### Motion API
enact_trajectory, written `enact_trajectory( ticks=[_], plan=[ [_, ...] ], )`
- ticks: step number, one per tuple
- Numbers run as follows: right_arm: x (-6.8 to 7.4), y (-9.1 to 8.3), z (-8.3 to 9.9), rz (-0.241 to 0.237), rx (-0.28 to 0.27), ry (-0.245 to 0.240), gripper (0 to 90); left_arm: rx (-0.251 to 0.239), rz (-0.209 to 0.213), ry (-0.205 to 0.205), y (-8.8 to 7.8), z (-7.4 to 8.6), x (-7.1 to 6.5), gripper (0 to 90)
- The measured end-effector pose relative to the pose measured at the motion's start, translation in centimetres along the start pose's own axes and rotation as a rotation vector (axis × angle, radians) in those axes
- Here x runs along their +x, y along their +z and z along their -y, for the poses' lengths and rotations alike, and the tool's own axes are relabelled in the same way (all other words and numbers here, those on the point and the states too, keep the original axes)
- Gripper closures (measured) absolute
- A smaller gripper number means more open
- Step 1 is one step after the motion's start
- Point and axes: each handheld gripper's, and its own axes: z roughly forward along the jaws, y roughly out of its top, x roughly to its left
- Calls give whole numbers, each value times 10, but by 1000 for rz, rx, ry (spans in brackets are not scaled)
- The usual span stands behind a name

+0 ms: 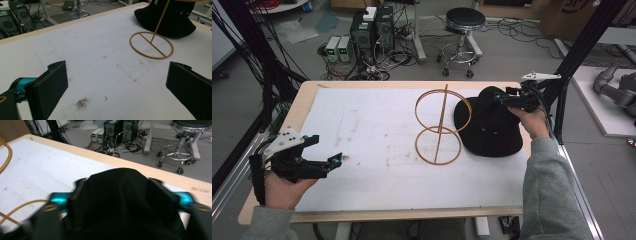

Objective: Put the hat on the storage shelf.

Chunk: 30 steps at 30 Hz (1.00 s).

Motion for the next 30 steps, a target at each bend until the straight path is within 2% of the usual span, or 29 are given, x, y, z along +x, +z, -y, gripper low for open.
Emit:
enact_trajectory(
  ticks=[4,5,7,9,11,14,21,30],
  plan=[
    [1,2,1,10,17,-27,587,9,-2,-2,2,2,1,45],
    [2,2,2,8,18,-38,707,11,-1,-3,2,2,1,44],
    [2,0,3,18,2,-59,811,12,-2,-3,3,2,1,45],
    [2,-2,4,28,4,-66,863,12,-3,-3,3,2,1,45],
    [2,-2,4,26,7,-69,876,11,-2,-4,2,2,1,44],
    [-1,-5,4,-8,11,-67,889,11,-2,-3,3,2,0,44],
    [-1,-11,4,-28,12,-75,894,11,-3,-5,2,2,0,44],
    [4,-34,-6,-64,11,-106,898,2,-4,-1,0,1,-2,44]
  ],
)
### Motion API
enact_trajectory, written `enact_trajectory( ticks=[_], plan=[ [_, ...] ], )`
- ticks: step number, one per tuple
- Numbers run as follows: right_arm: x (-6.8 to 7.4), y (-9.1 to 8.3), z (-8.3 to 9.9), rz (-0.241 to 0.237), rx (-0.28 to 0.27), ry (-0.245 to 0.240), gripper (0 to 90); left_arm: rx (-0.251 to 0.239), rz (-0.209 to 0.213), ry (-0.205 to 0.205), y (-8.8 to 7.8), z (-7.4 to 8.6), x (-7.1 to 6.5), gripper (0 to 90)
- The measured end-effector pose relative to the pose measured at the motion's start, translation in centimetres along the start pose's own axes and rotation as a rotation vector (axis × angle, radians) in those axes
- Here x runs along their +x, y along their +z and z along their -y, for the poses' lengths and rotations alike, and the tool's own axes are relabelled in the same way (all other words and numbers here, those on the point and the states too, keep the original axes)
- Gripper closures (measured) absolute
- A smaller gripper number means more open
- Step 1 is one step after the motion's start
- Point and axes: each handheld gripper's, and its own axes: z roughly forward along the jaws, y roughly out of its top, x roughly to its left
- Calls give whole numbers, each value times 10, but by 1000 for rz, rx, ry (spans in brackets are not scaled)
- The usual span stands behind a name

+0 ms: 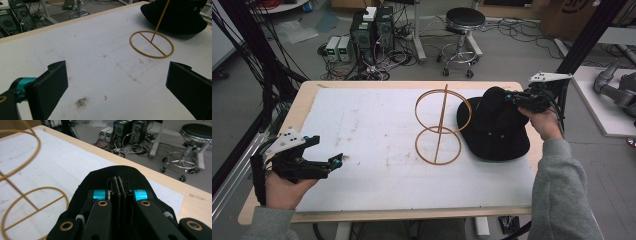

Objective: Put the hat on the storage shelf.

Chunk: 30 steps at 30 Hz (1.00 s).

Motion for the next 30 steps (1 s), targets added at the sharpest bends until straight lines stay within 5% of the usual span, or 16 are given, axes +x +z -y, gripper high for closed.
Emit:
enact_trajectory(
  ticks=[7,30],
  plan=[
    [8,-25,-15,-40,-1,-59,897,-10,0,6,-3,-2,-1,45],
    [35,-108,-86,36,-37,-156,897,-48,12,15,-15,-8,-6,45]
  ],
)
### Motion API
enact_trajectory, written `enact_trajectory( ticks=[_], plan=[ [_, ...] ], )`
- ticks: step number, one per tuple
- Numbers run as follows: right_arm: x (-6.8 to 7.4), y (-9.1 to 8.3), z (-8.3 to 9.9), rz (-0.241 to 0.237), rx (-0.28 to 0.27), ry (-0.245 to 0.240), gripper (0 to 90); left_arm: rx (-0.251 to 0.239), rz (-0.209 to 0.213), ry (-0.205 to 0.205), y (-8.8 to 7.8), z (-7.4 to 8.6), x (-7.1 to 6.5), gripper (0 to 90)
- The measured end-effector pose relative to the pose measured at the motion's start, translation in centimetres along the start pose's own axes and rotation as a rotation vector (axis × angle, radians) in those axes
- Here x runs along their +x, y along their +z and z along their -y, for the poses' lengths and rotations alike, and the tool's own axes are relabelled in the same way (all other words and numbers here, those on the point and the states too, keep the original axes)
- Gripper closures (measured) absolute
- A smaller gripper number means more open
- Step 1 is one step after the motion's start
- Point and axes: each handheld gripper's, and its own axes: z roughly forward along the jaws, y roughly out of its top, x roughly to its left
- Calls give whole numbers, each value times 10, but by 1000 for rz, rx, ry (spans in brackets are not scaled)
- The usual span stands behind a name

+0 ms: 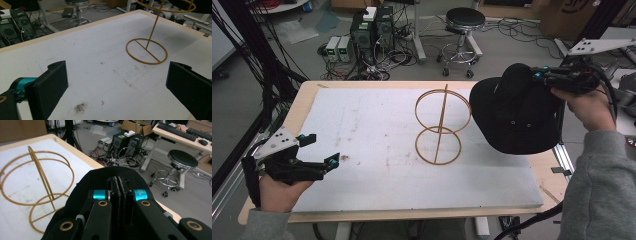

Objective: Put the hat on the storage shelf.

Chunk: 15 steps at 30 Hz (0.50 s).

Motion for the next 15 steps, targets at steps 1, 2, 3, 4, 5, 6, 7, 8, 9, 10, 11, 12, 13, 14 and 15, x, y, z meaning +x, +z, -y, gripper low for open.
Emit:
enact_trajectory(
  ticks=[1,2,3,4,5,6,7,8,9,10,11,12,13,14,15],
  plan=[
    [0,-2,-3,2,-3,-7,897,0,1,0,0,0,0,45],
    [1,-5,-5,-1,-3,-5,897,-2,-2,-1,0,0,0,45],
    [1,-7,-8,-4,-9,-12,897,-2,-2,-2,0,0,0,45],
    [1,-10,-10,-2,-9,-14,897,-2,-2,-1,0,0,0,45],
    [2,-12,-12,-9,-10,-7,897,-2,-3,-2,0,0,0,45],
    [2,-15,-15,-8,-14,-10,897,-2,-4,-3,0,0,0,45],
    [3,-17,-16,-11,-20,-6,898,-3,-3,-3,-1,0,0,45],
    [3,-20,-19,-14,-26,-12,897,0,-4,-1,-1,1,0,45],
    [3,-24,-22,-12,-28,-14,897,0,-4,-3,-1,1,0,45],
    [4,-28,-26,-7,-31,-16,897,0,-4,-3,-1,1,0,45],
    [4,-28,-26,-7,-31,-16,897,-2,-2,-1,-1,0,0,45],
    [4,-31,-28,-4,-35,-17,897,-5,-3,-4,-1,0,0,44],
    [5,-34,-29,-1,-38,-23,897,-4,-4,-2,-2,0,0,45],
    [6,-37,-31,0,-42,-22,897,-5,-3,-3,-2,0,0,45],
    [6,-40,-33,-1,-50,-23,897,-5,-4,-4,-2,0,0,45]
  ],
)
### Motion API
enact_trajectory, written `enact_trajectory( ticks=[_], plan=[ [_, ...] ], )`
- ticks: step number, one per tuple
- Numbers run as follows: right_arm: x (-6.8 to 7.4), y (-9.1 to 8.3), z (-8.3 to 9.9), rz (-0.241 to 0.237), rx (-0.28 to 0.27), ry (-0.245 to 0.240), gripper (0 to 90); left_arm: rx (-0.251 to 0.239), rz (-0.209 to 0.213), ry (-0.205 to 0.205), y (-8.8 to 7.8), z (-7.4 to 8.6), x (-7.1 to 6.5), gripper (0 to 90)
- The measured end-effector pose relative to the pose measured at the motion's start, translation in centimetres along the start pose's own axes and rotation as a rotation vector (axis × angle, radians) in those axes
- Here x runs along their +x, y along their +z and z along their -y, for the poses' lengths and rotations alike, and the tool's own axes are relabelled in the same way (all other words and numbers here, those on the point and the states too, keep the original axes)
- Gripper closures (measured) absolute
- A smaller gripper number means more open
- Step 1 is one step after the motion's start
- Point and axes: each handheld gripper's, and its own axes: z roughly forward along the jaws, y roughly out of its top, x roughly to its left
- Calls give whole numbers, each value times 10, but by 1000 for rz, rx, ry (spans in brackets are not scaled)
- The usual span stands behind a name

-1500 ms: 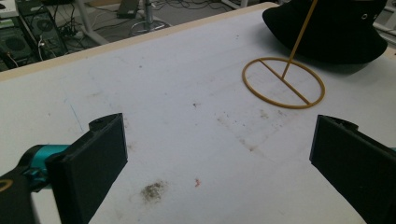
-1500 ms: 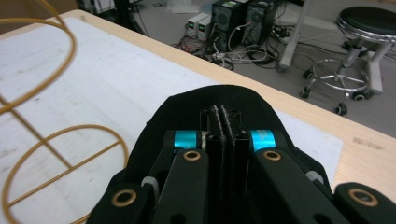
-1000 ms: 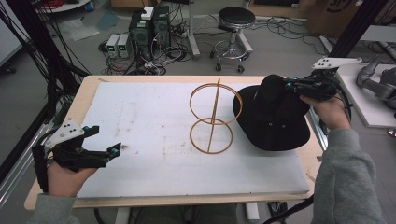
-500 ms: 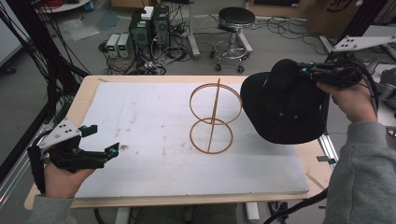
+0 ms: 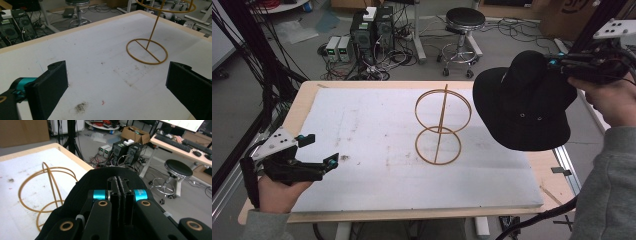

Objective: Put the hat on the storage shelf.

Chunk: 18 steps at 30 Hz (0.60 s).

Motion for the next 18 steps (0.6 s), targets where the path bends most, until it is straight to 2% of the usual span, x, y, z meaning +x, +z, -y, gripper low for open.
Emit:
enact_trajectory(
  ticks=[7,9,18],
  plan=[
    [9,-13,-17,-33,-39,-13,897,-1,-2,1,0,0,0,45],
    [10,-14,-19,-35,-42,-17,897,0,-4,0,-1,0,0,45],
    [27,-6,-41,-108,-72,-45,898,-8,0,5,-5,-1,-1,45]
  ],
)
